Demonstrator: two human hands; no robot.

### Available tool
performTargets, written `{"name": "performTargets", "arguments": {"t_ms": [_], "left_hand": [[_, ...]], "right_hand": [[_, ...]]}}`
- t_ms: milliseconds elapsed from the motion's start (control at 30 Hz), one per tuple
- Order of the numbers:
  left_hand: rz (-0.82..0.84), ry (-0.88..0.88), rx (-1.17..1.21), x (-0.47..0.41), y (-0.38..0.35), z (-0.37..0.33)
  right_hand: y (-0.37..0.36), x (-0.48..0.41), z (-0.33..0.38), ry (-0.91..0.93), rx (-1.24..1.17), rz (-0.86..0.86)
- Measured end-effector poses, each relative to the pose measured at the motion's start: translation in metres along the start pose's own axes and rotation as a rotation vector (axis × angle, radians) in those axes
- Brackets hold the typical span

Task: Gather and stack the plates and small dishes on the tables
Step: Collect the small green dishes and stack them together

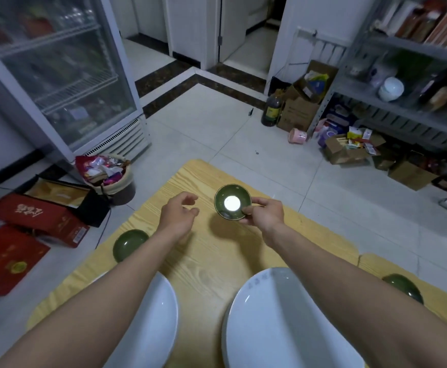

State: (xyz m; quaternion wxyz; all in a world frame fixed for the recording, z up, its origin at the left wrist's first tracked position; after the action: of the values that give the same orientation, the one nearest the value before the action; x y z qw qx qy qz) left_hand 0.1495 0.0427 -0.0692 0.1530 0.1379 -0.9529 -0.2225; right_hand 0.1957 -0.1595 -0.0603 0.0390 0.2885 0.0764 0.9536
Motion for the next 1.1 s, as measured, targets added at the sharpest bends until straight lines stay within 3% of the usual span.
{"name": "performTargets", "arguments": {"t_ms": [300,600,967,1100], "left_hand": [[-0.156,-0.006,0.066,0.073,0.075,0.005],[-0.191,0.056,0.065,0.062,0.136,0.048],[0.038,0.163,-0.08,0.027,0.144,0.142],[0.049,0.179,-0.102,0.016,0.133,0.158]], "right_hand": [[-0.041,0.088,0.007,0.069,-0.019,0.144],[-0.099,0.112,0.014,0.054,-0.013,0.111],[-0.146,0.09,-0.012,-0.025,0.009,0.007],[-0.146,0.083,-0.018,-0.048,0.001,-0.018]]}}
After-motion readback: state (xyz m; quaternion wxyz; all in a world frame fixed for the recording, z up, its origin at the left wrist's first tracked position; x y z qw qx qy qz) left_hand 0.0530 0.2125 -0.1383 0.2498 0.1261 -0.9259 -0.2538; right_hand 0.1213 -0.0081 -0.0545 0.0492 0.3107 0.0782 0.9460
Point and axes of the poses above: each hand's wrist, its own x-axis away from the middle knuckle, its own y-axis out of the back of the hand, z = x × y, the point moved 1 cm from there along -x, towards the middle knuckle, and after that the axes turned 1 degree about x, right-handed, at the moved point
